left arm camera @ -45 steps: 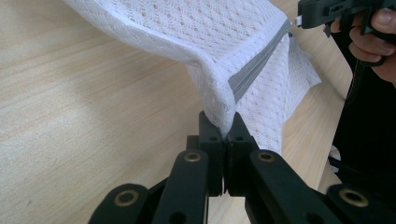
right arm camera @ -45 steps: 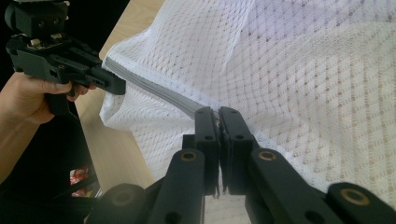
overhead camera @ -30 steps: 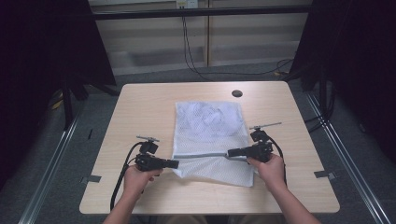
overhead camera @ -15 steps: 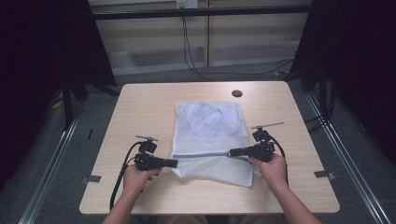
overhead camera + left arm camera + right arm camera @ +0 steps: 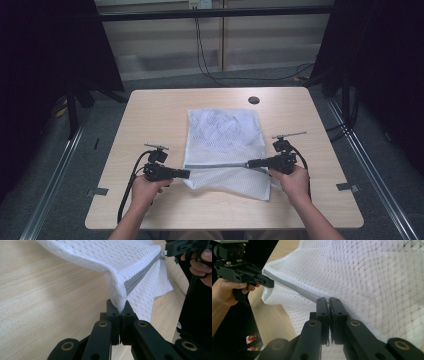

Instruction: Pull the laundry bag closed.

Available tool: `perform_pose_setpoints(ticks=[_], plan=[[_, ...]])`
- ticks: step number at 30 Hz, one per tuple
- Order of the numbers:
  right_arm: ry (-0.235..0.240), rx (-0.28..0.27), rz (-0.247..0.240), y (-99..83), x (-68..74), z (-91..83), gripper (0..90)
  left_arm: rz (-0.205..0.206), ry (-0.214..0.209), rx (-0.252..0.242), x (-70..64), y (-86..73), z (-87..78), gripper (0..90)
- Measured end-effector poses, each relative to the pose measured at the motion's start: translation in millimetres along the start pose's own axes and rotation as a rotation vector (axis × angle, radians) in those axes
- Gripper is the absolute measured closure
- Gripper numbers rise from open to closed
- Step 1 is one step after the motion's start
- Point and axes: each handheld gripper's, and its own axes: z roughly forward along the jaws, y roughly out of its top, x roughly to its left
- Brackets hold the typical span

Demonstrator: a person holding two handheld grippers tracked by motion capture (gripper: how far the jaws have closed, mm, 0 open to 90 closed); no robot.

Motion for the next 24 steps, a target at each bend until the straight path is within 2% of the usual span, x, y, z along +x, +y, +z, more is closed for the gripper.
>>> perform_pose_setpoints(ticks=[9, 24], plan=[[0.005, -0.007, -0.002, -0.6, -1.8, -1.9, 87.2, -0.01, -0.006, -0.003, -0.8, 0.5, -0.4, 88.8], [-0.002, -0.017, 0.002, -0.1, -3.9, -5.5, 87.2, 0.0, 0.009, -0.004, 1.9, 0.7, -3.7, 88.8]])
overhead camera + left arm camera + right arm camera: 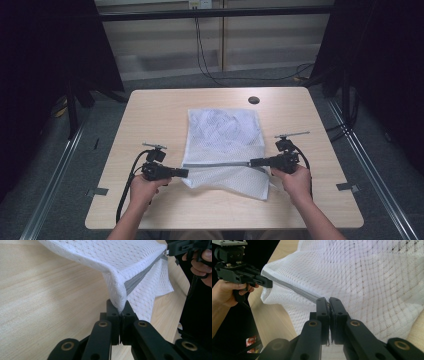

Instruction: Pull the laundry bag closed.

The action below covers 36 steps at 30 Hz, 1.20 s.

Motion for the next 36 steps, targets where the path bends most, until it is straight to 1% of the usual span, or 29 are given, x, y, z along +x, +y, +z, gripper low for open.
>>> perform_pose_setpoints(ticks=[2, 3, 4, 5, 6, 8, 9, 11, 13, 15, 17, 20, 21, 23, 25, 30, 32, 34, 36], plan=[[0.002, -0.002, 0.003, 0.1, 0.1, 0.0, 87.2, 0.003, 0.005, 0.002, 0.2, 0.0, -0.1, 88.7], [-0.013, 0.002, -0.002, 0.1, 0.2, -0.5, 87.2, 0.006, 0.009, 0.002, 0.7, 0.0, -0.4, 88.7], [-0.018, 0.001, -0.007, 0.2, -0.1, -0.7, 87.2, 0.0, 0.003, -0.004, 1.2, -0.2, -0.9, 88.8], [-0.017, 0.001, -0.001, 0.3, -0.6, -1.2, 87.2, -0.009, -0.002, -0.008, 1.1, -0.5, -1.0, 88.8], [-0.007, -0.003, 0.009, 0.3, -1.0, -1.9, 87.2, 0.001, 0.003, -0.007, 1.2, -0.4, -1.2, 88.8], [-0.008, -0.008, 0.008, 0.5, -1.3, -2.6, 87.2, -0.009, 0.005, -0.012, 0.7, -0.5, -0.9, 88.7], [-0.01, -0.008, 0.008, 0.5, -1.2, -3.0, 87.2, -0.002, 0.006, -0.009, 1.0, -0.4, -1.3, 88.7], [-0.009, -0.007, 0.007, 0.5, -0.9, -3.0, 87.2, -0.004, 0.004, -0.01, 1.0, -0.5, -1.3, 88.7], [-0.008, -0.009, 0.008, 0.5, -0.6, -3.1, 87.2, 0.007, 0.013, -0.01, 1.2, -0.6, -1.8, 88.7], [-0.008, -0.006, 0.003, 0.9, -0.6, -3.4, 87.2, -0.003, 0.006, -0.009, 0.8, -0.9, -2.0, 88.7], [-0.007, -0.007, 0.003, 1.0, -0.5, -3.2, 87.2, 0.0, 0.012, -0.017, 0.9, -1.0, -2.3, 88.7], [-0.02, -0.009, 0.001, 0.9, -1.2, -4.0, 87.2, -0.003, 0.009, -0.016, 3.3, -1.1, -5.0, 88.7], [-0.016, -0.01, 0.0, 0.8, -2.2, -4.7, 87.2, -0.009, 0.01, -0.019, 3.2, -1.4, -5.4, 88.7], [-0.014, -0.014, 0.003, 0.7, -3.1, -5.7, 87.2, -0.002, 0.008, -0.017, 2.9, -1.5, -5.6, 88.7], [-0.019, -0.014, 0.004, 0.8, -2.9, -5.8, 87.2, 0.0, 0.012, -0.018, 2.4, -1.4, -5.3, 88.7], [-0.019, -0.014, 0.004, 0.8, -3.5, -5.4, 87.2, 0.004, 0.009, -0.015, 2.6, -1.8, -5.3, 88.7], [-0.018, -0.015, 0.003, 0.7, -3.4, -5.6, 87.2, -0.003, 0.008, -0.018, 2.3, -1.8, -5.2, 88.7], [-0.017, -0.015, 0.004, 0.8, -3.6, -5.5, 87.1, 0.003, 0.015, -0.019, 2.8, -1.7, -5.6, 88.7], [-0.021, -0.016, 0.001, 0.8, -3.6, -5.8, 87.2, -0.003, 0.012, -0.019, 2.8, -1.8, -5.9, 88.6]])
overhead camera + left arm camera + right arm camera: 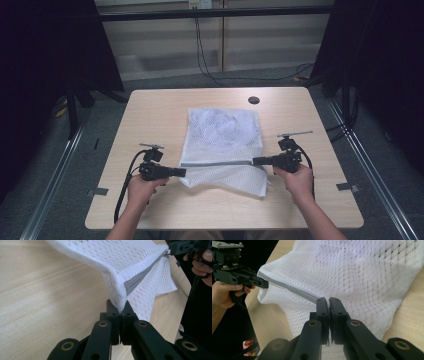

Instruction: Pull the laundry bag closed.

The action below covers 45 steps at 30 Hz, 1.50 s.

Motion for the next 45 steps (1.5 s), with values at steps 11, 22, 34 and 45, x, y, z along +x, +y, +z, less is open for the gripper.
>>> perform_pose_setpoints(ticks=[11, 22, 34, 45], plan=[[0.006, 0.001, 0.005, 0.3, 0.5, -0.2, 87.2, -0.003, -0.004, 0.006, 0.7, 0.4, -1.0, 88.7], [0.0, -0.014, 0.011, 0.8, -2.7, -5.3, 87.2, -0.004, 0.01, -0.005, 4.1, -0.1, -5.1, 88.7], [-0.005, -0.018, 0.012, 1.1, -3.3, -8.4, 87.2, -0.013, 0.018, -0.01, 5.8, -0.5, -6.9, 88.7], [-0.021, -0.035, 0.028, 0.2, -10.4, -15.7, 87.2, -0.035, 0.019, -0.027, 10.4, -2.0, -11.9, 88.7]])
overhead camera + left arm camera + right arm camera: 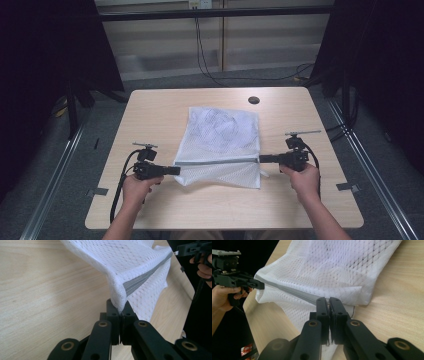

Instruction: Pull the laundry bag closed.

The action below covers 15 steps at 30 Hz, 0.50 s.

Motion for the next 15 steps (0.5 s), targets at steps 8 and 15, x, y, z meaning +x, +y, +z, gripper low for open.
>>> perform_pose_setpoints(ticks=[8, 15], plan=[[-0.012, 0.002, -0.01, -0.1, 1.3, -0.1, 87.2, 0.009, 0.008, 0.007, -0.2, 0.2, 0.7, 88.7], [-0.027, -0.005, -0.003, 0.0, -1.0, -2.6, 87.2, 0.012, 0.02, 0.008, 0.4, 0.2, 0.1, 88.7]])
